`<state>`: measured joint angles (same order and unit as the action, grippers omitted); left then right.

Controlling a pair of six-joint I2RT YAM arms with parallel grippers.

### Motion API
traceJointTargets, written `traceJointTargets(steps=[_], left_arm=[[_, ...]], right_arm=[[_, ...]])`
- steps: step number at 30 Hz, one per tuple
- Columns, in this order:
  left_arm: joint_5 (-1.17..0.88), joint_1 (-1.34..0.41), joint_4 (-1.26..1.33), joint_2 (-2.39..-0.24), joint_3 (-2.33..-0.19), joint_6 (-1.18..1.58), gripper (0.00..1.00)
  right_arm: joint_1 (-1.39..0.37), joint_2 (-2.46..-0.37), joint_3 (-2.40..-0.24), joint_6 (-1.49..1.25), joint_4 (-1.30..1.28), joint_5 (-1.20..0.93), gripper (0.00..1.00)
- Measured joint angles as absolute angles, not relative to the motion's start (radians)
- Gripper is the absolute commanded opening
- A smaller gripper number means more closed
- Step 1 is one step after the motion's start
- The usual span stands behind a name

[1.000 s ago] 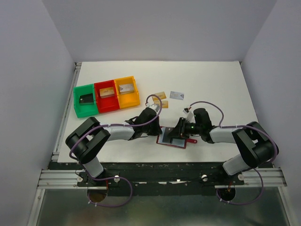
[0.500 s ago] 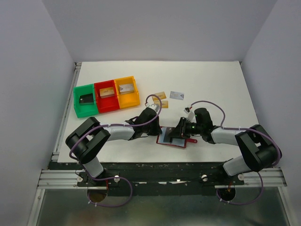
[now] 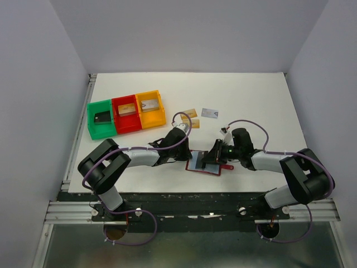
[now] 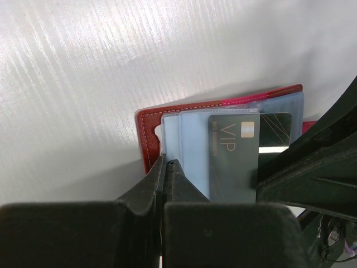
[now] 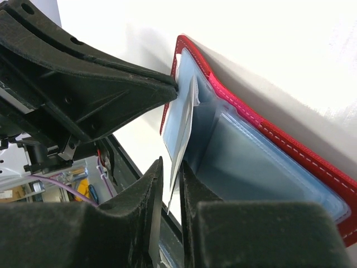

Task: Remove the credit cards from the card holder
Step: Remove the credit card from the card holder.

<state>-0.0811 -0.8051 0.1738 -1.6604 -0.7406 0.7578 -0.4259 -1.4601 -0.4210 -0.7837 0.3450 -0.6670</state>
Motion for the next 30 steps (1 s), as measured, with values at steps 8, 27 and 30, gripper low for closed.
traceJointTargets(steps=[8,27,30], left_arm=[[-0.08,-0.805,0.173,-1.66,-0.741,0.765,0.0],[-0.068,-0.793,0.15,-1.647,-0.738,0.769,0.0],[-0.062,-0.793,0.143,-1.641,-0.735,0.769,0.0]], right_arm=[[-0.411,-1.455,-0.415,-0.779,0.338,-0.667,0.17],[-0.358,-1.419,-0.414,-0.735,0.24,-0.652,0.0],[-0.35,-1.409,-0.415,-0.721,0.204,-0.64,0.0]])
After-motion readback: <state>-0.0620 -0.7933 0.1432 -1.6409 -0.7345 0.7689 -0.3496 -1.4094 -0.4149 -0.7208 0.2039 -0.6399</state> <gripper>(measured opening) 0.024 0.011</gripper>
